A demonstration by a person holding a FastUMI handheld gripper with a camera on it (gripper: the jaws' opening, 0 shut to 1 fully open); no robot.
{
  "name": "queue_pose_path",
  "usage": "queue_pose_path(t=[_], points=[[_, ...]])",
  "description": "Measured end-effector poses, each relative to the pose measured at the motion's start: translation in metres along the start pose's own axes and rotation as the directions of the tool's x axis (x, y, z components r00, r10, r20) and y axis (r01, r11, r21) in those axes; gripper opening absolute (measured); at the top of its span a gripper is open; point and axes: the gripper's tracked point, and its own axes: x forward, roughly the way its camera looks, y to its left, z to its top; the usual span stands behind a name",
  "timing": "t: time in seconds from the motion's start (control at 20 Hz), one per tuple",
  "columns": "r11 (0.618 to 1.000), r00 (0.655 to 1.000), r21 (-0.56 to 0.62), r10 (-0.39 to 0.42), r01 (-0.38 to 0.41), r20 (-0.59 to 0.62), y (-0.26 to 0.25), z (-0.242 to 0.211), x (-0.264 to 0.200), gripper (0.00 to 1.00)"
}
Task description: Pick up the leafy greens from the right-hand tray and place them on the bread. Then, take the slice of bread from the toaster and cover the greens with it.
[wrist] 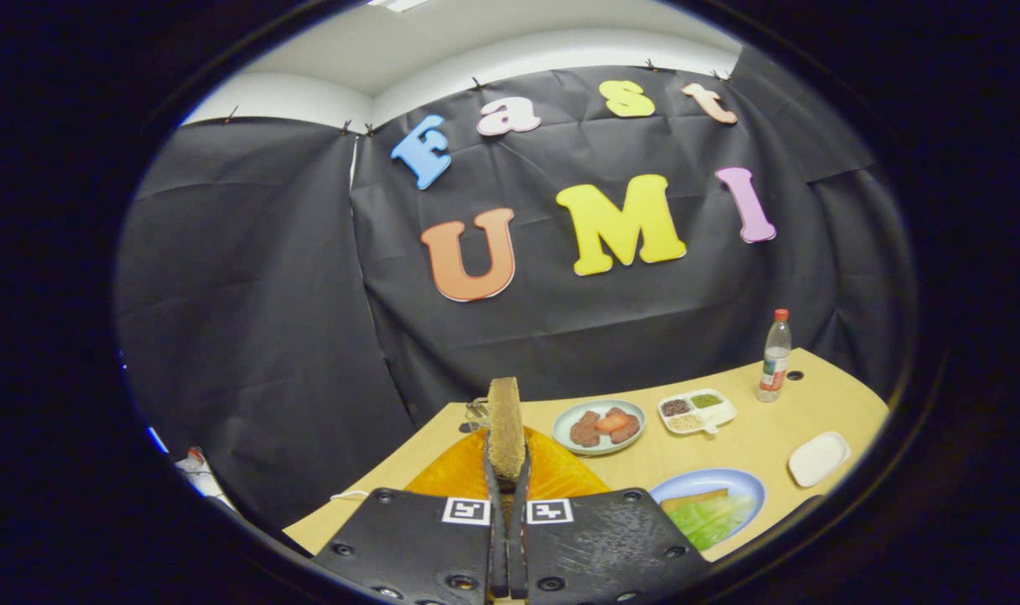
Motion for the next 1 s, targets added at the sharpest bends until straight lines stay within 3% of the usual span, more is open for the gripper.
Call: queue_pose_path(t=[0.45,0.75,1.0], points=[[0.984,0.983,0.072,-0.158,0.165,-0.097,-0.126,-0.060,0.014,0.01],[0.961,0.983,0.234,-0.116,0.146,-0.140,-0.157,-0.101,0.034,0.01],[0.902,0.974,0.397,-0.093,0.171,-0.208,-0.187,-0.139,0.047,0.01]])
